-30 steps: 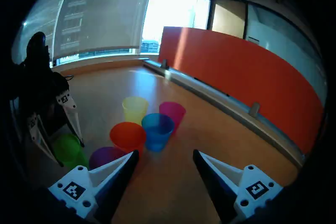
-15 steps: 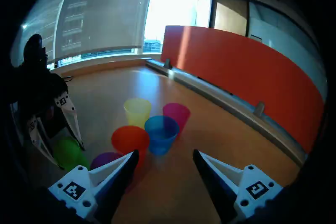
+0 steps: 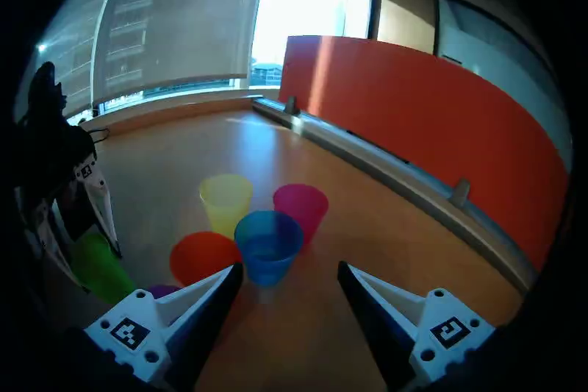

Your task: Pour water

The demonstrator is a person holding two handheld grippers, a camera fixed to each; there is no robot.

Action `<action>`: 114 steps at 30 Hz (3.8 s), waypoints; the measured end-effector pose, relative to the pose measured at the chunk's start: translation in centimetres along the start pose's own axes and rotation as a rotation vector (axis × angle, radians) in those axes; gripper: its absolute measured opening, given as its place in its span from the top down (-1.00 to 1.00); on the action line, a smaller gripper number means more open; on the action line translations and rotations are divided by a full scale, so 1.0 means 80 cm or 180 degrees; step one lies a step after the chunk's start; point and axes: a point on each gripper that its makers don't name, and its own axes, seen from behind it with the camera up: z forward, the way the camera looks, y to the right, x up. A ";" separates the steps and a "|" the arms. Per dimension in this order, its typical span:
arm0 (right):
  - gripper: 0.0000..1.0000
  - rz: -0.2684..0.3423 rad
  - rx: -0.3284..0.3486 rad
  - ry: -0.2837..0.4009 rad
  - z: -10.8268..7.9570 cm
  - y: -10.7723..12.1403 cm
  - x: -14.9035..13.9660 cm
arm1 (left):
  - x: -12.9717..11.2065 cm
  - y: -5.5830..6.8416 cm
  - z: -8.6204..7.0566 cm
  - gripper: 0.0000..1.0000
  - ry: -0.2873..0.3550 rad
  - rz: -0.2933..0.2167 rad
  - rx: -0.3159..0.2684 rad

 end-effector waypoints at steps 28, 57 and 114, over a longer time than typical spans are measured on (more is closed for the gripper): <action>-1.00 -0.0100 0.0207 -0.0217 0.051 -0.018 -0.004 | 0.003 -0.007 -0.014 -0.72 0.0025 -0.0010 0.0000; -0.89 -0.0045 0.0339 -0.0332 0.097 -0.036 -0.003 | -0.001 -0.008 -0.023 -0.72 0.0015 -0.0034 0.0020; -0.83 0.0306 -0.0002 0.1111 -0.018 -0.054 0.138 | 0.078 -0.029 -0.053 -0.72 0.0630 -0.0286 0.0355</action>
